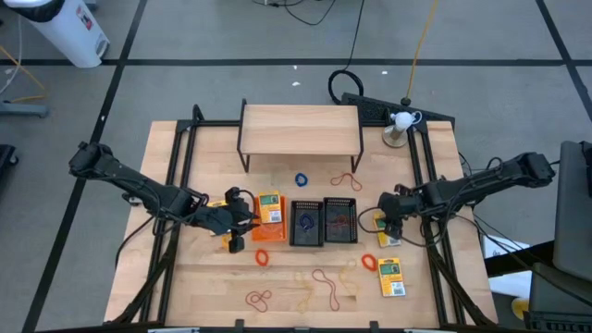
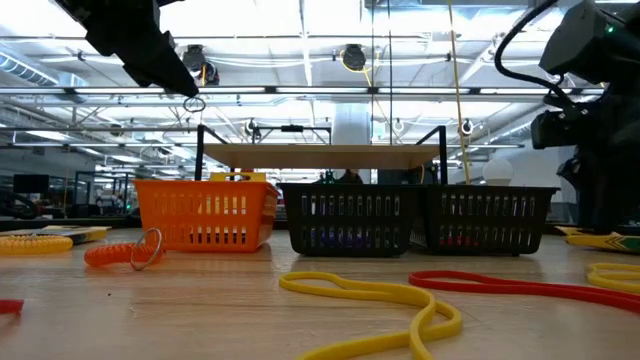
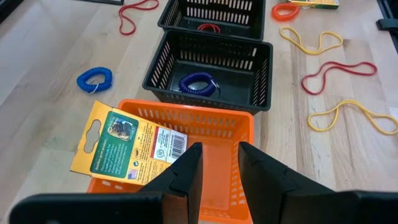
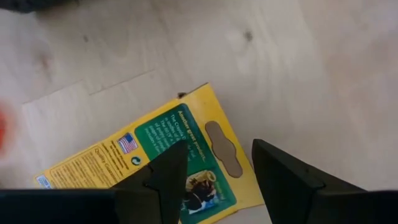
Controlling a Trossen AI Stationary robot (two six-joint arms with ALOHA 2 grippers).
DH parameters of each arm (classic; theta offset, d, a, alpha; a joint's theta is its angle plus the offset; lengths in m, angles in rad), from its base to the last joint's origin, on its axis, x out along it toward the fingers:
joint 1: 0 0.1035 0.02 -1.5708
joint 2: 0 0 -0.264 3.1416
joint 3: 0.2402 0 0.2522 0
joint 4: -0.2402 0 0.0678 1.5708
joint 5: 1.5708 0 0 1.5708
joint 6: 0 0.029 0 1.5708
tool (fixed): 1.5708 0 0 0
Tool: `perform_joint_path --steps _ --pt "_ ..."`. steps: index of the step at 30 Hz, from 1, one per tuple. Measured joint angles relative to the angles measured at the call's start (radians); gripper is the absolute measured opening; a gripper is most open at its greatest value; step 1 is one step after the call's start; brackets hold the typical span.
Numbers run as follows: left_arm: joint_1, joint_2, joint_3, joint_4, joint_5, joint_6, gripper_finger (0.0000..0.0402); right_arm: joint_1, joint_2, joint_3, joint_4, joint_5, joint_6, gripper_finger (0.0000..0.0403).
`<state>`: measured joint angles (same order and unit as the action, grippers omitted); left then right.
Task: Pick & Place Office Desk Supplies
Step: Put the crayons box into the orange bin
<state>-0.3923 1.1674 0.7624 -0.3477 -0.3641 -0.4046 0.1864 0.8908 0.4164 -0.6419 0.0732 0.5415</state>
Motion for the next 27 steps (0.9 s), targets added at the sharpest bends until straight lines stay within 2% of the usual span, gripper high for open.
perform_joint_path --steps 5,8,11,13,15,27 --pt "0.000 0.000 0.000 0.000 0.000 0.000 0.0104 -0.004 0.022 0.000 0.007 -0.063 0.023 0.0157" --pt "0.000 0.000 0.000 0.000 0.000 -0.002 0.0104 -0.004 0.031 0.000 0.013 -0.079 0.024 0.0133" --pt "0.000 0.000 0.000 0.000 0.000 -0.018 0.0104 -0.005 0.033 0.000 0.024 -0.100 0.027 0.0085" --pt "0.000 0.000 0.000 0.000 0.000 -0.024 0.0104 -0.004 0.034 0.000 0.034 -0.122 0.022 0.0035" --pt "0.000 0.000 0.000 0.000 0.000 -0.024 0.0104 -0.004 0.034 0.000 0.040 -0.137 0.011 0.0010" --pt "0.000 0.000 0.000 0.000 -0.001 -0.027 0.0104 -0.006 0.002 0.001 0.036 -0.183 -0.010 0.0001"
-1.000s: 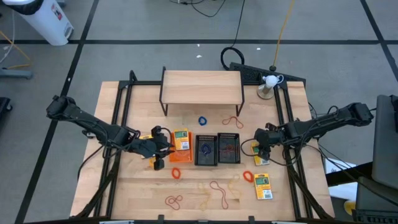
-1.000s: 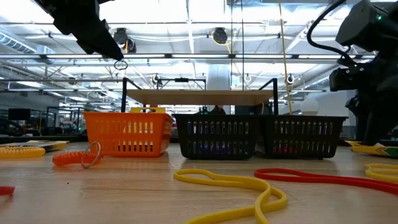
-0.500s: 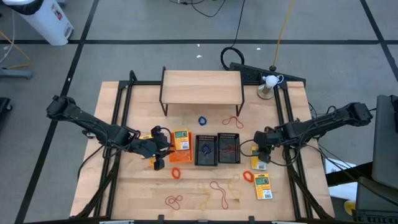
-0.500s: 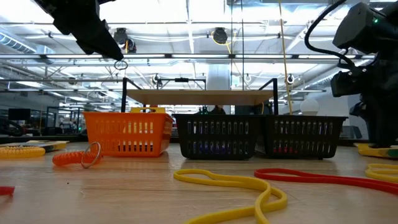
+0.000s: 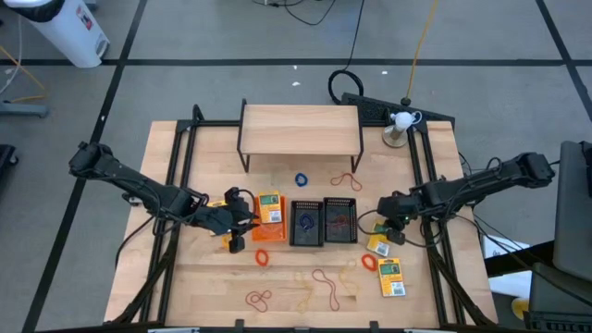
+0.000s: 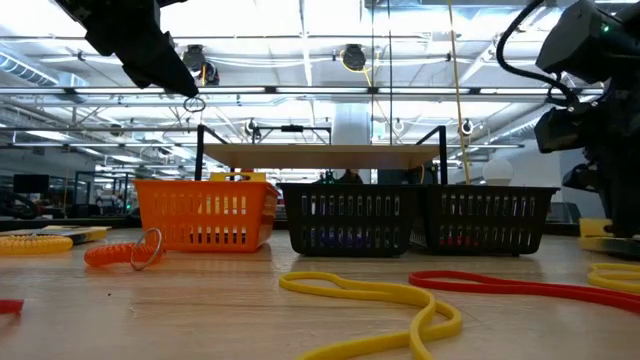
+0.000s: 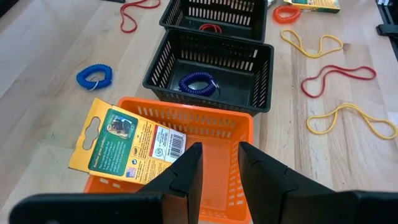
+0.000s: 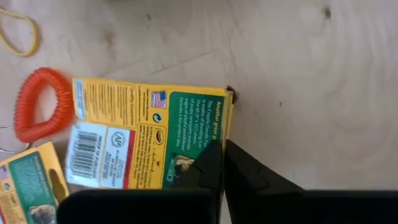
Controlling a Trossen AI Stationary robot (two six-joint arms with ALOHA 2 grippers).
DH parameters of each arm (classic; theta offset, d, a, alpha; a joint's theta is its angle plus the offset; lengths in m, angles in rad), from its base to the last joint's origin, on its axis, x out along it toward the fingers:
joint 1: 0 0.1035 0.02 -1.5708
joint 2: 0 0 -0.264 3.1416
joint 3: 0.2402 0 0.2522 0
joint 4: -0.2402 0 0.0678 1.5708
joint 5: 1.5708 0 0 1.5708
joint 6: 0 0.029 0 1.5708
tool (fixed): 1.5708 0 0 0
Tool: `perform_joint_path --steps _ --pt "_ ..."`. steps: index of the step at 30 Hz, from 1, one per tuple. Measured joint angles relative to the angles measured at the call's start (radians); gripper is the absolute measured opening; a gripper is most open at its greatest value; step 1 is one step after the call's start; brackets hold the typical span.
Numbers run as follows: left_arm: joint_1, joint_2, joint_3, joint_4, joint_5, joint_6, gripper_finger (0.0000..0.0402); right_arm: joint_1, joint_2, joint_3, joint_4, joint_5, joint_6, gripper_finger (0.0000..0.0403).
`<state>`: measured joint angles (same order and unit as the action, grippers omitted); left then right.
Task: Pick & Place Office Desk Supplies
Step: Put the crayons box into the orange bin
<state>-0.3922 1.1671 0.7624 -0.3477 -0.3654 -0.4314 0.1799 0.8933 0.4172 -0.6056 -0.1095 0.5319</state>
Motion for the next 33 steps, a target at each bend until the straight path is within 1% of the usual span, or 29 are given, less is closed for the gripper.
perform_joint_path --steps 6,10,16,19,24,27,31,33 --pt "0.000 0.000 0.000 0.000 -0.001 0.000 0.0104 0.000 -0.064 0.056 -0.026 0.011 -0.024 0.0000" --pt "0.000 0.000 0.000 0.001 -0.004 0.010 0.0104 0.001 -0.103 0.108 -0.027 0.057 -0.066 0.0000" --pt "0.000 0.000 0.000 0.007 -0.062 0.080 0.0104 -0.001 -0.150 0.183 -0.032 0.109 -0.141 0.0000" --pt "0.000 0.000 0.000 0.013 -0.084 0.104 0.0104 -0.001 -0.167 0.223 -0.051 0.111 -0.151 0.0000" --pt "0.000 0.000 0.000 0.029 -0.089 0.113 0.0104 -0.001 -0.185 0.288 -0.089 0.109 -0.161 0.0000" --pt "0.000 0.000 0.000 0.063 -0.089 0.116 0.0104 -0.001 -0.186 0.309 -0.051 0.110 -0.203 0.0000" --pt "0.008 0.000 0.000 0.123 -0.088 0.142 0.0104 -0.001 -0.183 0.312 0.069 0.109 -0.303 0.0000" --pt "0.015 0.000 0.000 0.138 -0.085 0.142 0.0104 -0.001 -0.183 0.312 0.099 0.108 -0.336 0.0000"
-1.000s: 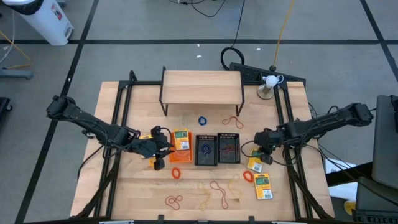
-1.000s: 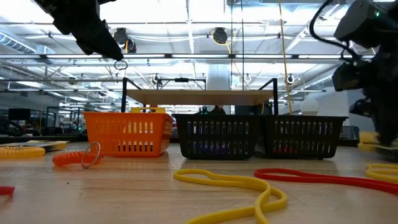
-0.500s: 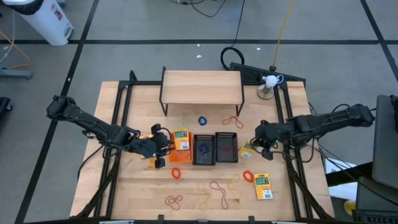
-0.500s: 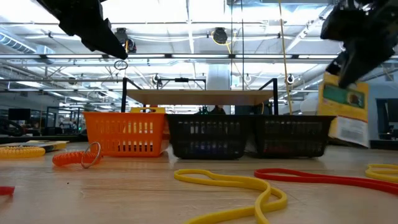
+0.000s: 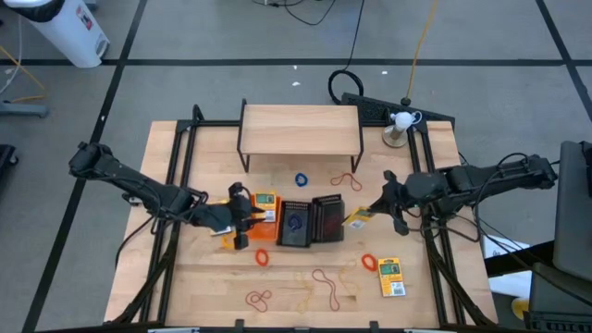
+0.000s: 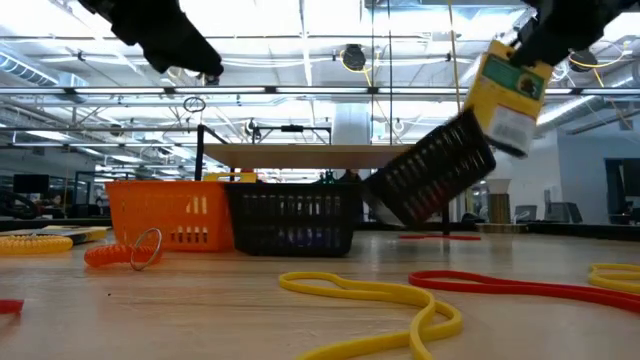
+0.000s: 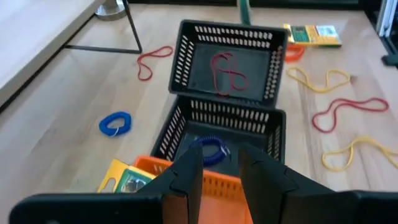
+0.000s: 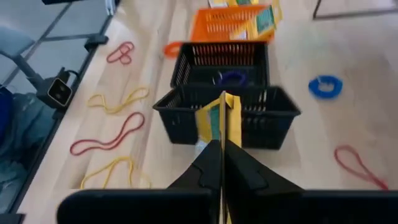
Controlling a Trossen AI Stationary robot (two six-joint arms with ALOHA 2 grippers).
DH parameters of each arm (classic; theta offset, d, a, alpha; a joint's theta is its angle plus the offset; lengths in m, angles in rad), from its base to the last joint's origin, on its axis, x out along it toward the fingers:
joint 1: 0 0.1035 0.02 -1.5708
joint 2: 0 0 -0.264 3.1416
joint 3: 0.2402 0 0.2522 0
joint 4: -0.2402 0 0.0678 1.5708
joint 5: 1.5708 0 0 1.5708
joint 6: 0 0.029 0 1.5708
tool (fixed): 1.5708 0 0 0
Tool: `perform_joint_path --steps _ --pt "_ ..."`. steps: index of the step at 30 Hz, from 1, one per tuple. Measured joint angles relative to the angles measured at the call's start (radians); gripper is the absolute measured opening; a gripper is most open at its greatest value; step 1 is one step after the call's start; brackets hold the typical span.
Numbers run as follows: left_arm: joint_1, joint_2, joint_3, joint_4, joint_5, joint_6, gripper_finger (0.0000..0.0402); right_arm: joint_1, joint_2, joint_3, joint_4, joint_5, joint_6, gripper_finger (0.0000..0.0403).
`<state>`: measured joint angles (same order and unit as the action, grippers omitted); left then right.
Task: Pick & Place Office Desk Supplies
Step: Put the crayons box into the orange bin
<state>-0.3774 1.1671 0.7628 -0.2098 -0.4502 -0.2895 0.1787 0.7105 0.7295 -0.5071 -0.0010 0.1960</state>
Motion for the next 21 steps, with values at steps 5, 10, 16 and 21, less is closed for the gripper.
perform_joint_path --steps 5,10,16,21 --pt "0.013 0.000 0.000 0.001 0.005 -0.001 0.0104 0.000 0.000 0.000 -0.047 0.001 0.024 0.0000" --pt "0.013 0.000 0.000 -0.001 0.005 -0.001 0.0104 0.000 0.005 0.000 -0.105 0.020 0.066 0.0000" --pt "0.031 0.000 0.000 0.012 -0.003 0.000 0.0104 -0.001 0.053 0.000 0.081 0.056 -0.041 0.0000" --pt "0.082 0.000 0.000 0.101 -0.005 0.080 0.0104 0.000 0.163 0.000 0.373 0.059 -0.166 0.0000"
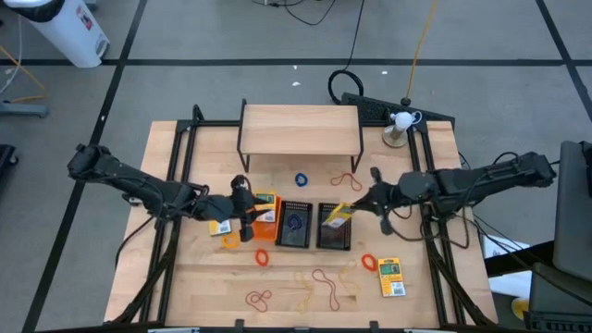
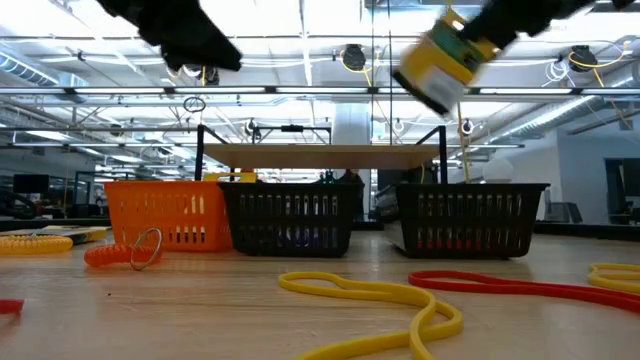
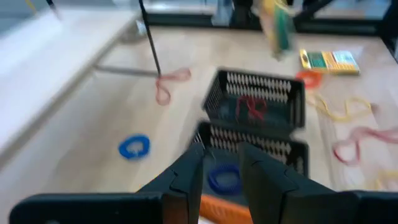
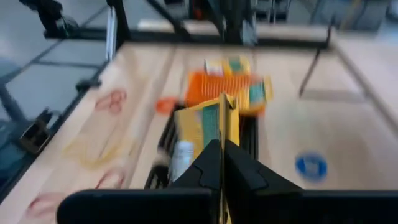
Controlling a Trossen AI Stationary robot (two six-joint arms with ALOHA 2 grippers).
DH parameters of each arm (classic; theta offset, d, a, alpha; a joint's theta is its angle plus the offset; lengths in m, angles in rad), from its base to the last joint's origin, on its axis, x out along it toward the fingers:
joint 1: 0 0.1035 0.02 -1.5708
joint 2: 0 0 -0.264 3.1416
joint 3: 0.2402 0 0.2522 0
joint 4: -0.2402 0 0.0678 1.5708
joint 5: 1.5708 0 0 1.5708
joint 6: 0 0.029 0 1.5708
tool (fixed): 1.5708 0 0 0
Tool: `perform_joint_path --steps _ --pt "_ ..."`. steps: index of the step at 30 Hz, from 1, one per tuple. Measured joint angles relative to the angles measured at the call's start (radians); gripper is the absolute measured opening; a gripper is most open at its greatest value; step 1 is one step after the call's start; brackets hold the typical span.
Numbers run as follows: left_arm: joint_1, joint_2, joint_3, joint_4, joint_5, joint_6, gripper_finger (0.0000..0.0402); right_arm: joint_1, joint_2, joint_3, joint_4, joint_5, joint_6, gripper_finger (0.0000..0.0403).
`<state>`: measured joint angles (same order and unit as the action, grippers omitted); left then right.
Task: Pick & Place Office Desk Supplies
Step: Put the crayons box into the orange bin
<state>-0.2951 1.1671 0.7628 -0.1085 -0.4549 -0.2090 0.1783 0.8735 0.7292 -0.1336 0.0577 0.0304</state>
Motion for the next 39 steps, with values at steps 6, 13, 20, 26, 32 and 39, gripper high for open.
perform_joint_path --steps 6,13,20,26,32,39 --pt "0.075 0.000 0.000 0.128 -0.001 0.094 0.0104 0.000 0.165 0.000 0.310 0.003 -0.139 0.0000" --pt "0.128 0.000 0.000 0.173 0.090 0.138 0.0104 -0.013 0.266 0.000 0.458 0.136 -0.148 0.0000" --pt "0.132 0.000 0.000 0.189 0.194 0.135 0.0104 -0.061 0.291 -0.001 0.454 0.149 -0.114 0.0000" --pt "0.133 0.000 0.000 0.189 0.195 0.129 0.0104 -0.075 0.304 -0.001 0.459 0.148 -0.117 0.0000" --pt "0.143 0.000 0.000 0.219 0.209 0.116 0.0104 -0.075 0.304 -0.001 0.500 0.129 -0.136 0.0000" --pt "0.166 0.083 0.007 0.294 0.248 0.110 0.0104 -0.075 0.303 -0.001 0.527 0.069 -0.146 0.0000"
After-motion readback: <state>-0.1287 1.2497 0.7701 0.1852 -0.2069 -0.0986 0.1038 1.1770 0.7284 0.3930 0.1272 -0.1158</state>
